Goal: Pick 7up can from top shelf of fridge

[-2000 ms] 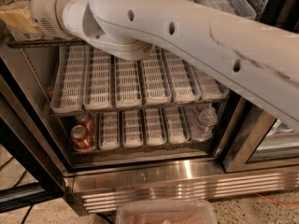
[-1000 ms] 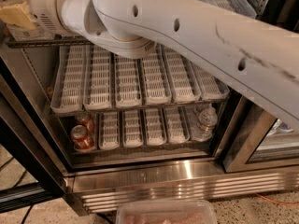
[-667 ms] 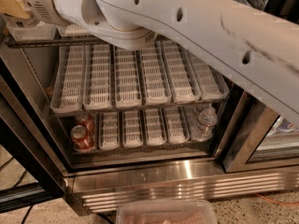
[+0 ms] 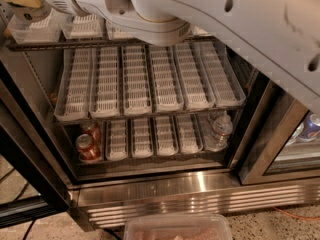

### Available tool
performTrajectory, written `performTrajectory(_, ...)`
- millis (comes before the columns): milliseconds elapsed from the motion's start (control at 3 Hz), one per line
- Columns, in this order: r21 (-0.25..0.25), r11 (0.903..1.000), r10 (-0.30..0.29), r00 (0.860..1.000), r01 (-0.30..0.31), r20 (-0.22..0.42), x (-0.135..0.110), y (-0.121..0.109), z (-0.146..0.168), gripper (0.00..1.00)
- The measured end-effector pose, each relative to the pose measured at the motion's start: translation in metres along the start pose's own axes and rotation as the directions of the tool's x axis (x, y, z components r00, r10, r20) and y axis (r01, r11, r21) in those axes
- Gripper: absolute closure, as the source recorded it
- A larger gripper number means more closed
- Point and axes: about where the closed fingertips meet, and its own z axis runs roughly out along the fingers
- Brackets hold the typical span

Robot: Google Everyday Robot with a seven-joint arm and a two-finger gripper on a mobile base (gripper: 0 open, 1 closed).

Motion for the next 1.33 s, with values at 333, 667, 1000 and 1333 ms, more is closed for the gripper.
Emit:
performTrajectory(333, -0.014, 0.9992, 0.036, 0.997, -0.037, -0.075, 0.013, 0.005, -0.047, 1.00)
performTrajectory(667, -0.044, 0.9955, 0.077, 0.985, -0.084, -0.154, 0.021, 0.009, -0.103, 1.00)
performTrajectory(1000, -0.077, 0.9905, 0.097, 0.976, -0.114, -0.196, 0.018, 0.009, -0.156, 1.00)
performTrajectory(1333, -0.077, 0.9905, 0.097, 0.976, -0.114, -0.196, 0.018, 0.009, -0.156, 1.00)
